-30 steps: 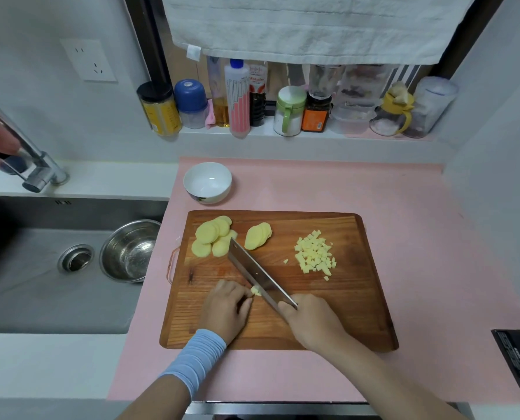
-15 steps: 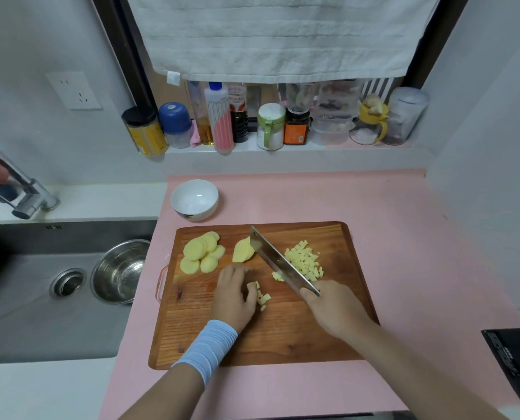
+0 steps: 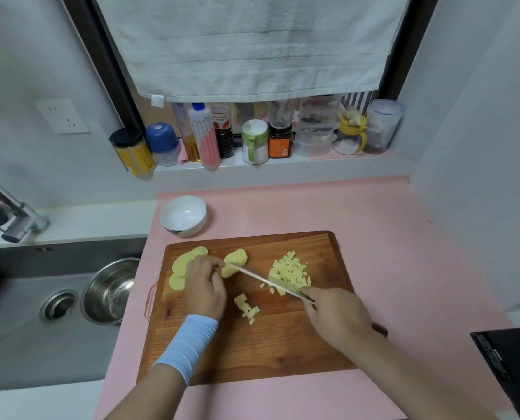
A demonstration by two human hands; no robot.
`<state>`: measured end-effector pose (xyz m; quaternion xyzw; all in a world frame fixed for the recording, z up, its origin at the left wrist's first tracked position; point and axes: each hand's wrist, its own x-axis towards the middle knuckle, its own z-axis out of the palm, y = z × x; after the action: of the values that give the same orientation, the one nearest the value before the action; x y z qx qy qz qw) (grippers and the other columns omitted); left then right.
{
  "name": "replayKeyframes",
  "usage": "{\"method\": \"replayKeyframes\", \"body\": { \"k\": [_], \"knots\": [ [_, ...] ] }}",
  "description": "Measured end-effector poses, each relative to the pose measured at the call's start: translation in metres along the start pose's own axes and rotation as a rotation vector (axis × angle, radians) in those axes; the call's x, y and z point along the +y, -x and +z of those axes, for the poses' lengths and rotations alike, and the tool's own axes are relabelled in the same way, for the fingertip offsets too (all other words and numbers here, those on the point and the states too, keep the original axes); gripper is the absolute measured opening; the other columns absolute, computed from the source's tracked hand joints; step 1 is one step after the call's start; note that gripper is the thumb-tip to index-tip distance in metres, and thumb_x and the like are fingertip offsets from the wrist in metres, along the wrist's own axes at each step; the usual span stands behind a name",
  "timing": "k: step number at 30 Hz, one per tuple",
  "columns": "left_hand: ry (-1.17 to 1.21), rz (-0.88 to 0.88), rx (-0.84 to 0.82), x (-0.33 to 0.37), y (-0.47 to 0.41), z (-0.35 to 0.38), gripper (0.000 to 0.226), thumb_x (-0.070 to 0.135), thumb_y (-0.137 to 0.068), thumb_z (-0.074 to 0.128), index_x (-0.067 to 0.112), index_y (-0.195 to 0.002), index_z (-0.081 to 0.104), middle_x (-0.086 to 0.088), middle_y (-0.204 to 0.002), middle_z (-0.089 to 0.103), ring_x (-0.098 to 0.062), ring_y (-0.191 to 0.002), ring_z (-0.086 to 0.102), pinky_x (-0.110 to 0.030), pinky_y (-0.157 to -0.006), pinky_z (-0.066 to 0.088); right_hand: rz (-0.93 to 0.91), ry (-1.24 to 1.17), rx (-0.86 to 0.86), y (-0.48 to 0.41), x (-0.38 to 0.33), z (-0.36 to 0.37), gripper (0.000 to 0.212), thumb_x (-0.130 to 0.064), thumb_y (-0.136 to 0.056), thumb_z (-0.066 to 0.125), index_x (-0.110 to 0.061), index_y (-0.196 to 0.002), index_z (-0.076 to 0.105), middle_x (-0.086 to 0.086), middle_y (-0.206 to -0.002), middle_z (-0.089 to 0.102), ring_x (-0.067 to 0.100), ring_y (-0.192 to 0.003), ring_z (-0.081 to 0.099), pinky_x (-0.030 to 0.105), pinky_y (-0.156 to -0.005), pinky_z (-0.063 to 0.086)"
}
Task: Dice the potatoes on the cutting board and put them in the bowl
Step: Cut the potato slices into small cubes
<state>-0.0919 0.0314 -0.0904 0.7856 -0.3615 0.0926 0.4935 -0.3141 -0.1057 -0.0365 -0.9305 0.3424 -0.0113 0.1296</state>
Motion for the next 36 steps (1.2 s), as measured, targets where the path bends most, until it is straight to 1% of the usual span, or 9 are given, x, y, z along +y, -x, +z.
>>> {"method": "replayKeyframes", "body": {
  "k": [3, 7, 9, 15, 19, 22, 25, 29, 36],
  "knots": [
    [-0.016, 0.018, -0.138, 0.011, -0.025, -0.01, 0.022, 0.006, -0.073, 0.039, 0.016, -0.071, 0.059, 0.007, -0.077, 0.056, -0.009, -0.079, 0.047, -0.018, -0.073, 0.033, -0.123, 0.144, -0.007, 0.002, 0.007, 0.0, 0.031, -0.037, -0.099, 0.056, -0.038, -0.13, 0.062, -0.007, -0.094, 0.071, 0.018, -0.084, 0.068, 0.028, -0.062, 0.044],
    [-0.108, -0.212, -0.9, 0.031, -0.036, 0.009, 0.04, 0.004, -0.085, 0.044, 0.033, -0.065, 0.064, 0.013, -0.086, 0.068, -0.009, -0.085, 0.063, -0.027, -0.081, 0.049, -0.173, 0.208, -0.071, 0.0, 0.004, 0.0, 0.019, -0.028, -0.097, 0.057, -0.035, -0.114, 0.064, -0.008, -0.096, 0.07, 0.015, -0.083, 0.067, 0.027, -0.059, 0.035],
    [-0.174, -0.259, -1.059, 0.033, -0.032, 0.023, 0.04, 0.005, -0.088, 0.045, 0.033, -0.074, 0.07, 0.016, -0.092, 0.07, -0.011, -0.09, 0.065, -0.029, -0.089, 0.052, -0.189, 0.224, -0.092, -0.002, 0.002, 0.003, 0.013, -0.027, -0.095, 0.058, -0.032, -0.107, 0.063, -0.008, -0.094, 0.07, 0.016, -0.08, 0.066, 0.027, -0.058, 0.036],
    [-0.11, -0.315, -0.999, 0.043, -0.028, 0.034, 0.043, -0.002, -0.092, 0.041, 0.022, -0.108, 0.072, 0.013, -0.115, 0.066, -0.005, -0.099, 0.059, -0.014, -0.091, 0.038, -0.239, 0.238, -0.109, -0.003, -0.005, 0.006, 0.01, -0.025, -0.095, 0.059, -0.03, -0.102, 0.063, -0.006, -0.094, 0.068, 0.019, -0.079, 0.064, 0.029, -0.059, 0.04],
    [-0.065, -0.291, -0.559, 0.019, -0.032, 0.012, 0.042, -0.009, -0.085, 0.042, 0.023, -0.095, 0.068, 0.012, -0.102, 0.064, -0.012, -0.103, 0.059, -0.006, -0.086, 0.037, -0.217, 0.182, -0.075, -0.001, -0.002, 0.006, 0.027, -0.031, -0.098, 0.059, -0.037, -0.123, 0.063, -0.006, -0.094, 0.07, 0.018, -0.081, 0.066, 0.028, -0.061, 0.043],
    [-0.11, -0.405, -0.284, -0.001, -0.022, -0.01, 0.035, -0.006, -0.086, 0.043, 0.022, -0.093, 0.063, 0.004, -0.1, 0.064, -0.02, -0.098, 0.059, -0.022, -0.082, 0.04, -0.118, 0.095, -0.091, -0.002, 0.001, 0.004, 0.032, -0.036, -0.1, 0.053, -0.04, -0.129, 0.064, -0.01, -0.1, 0.071, 0.015, -0.089, 0.067, 0.027, -0.068, 0.048],
    [-0.265, -0.474, -0.543, -0.015, -0.002, -0.015, 0.021, 0.017, -0.092, 0.053, 0.026, -0.11, 0.059, 0.0, -0.117, 0.062, -0.021, -0.102, 0.06, -0.026, -0.086, 0.042, 0.054, -0.079, -0.152, -0.006, -0.001, 0.004, 0.023, -0.039, -0.099, 0.053, -0.041, -0.112, 0.071, -0.012, -0.094, 0.073, 0.013, -0.087, 0.067, 0.028, -0.068, 0.052],
    [-0.632, -0.227, -0.96, -0.005, 0.024, -0.001, 0.077, 0.071, -0.068, 0.065, 0.033, -0.133, 0.046, 0.009, -0.132, 0.051, -0.019, -0.117, 0.056, -0.036, -0.093, 0.049, 0.181, -0.246, -0.216, -0.011, -0.007, 0.006, 0.033, -0.039, -0.099, 0.052, -0.036, -0.066, 0.055, -0.009, -0.069, 0.063, 0.013, -0.069, 0.062, 0.028, -0.051, 0.038],
    [-0.264, -0.505, -0.854, 0.011, 0.024, 0.035, 0.058, 0.034, -0.076, 0.082, 0.021, -0.126, 0.056, 0.005, -0.108, 0.064, -0.014, -0.094, 0.06, -0.025, -0.086, 0.047, 0.262, -0.343, -0.204, -0.004, -0.015, 0.009, 0.034, -0.039, -0.096, 0.055, -0.026, -0.065, 0.058, -0.006, -0.065, 0.063, 0.016, -0.068, 0.063, 0.03, -0.053, 0.038]
  ]
}}
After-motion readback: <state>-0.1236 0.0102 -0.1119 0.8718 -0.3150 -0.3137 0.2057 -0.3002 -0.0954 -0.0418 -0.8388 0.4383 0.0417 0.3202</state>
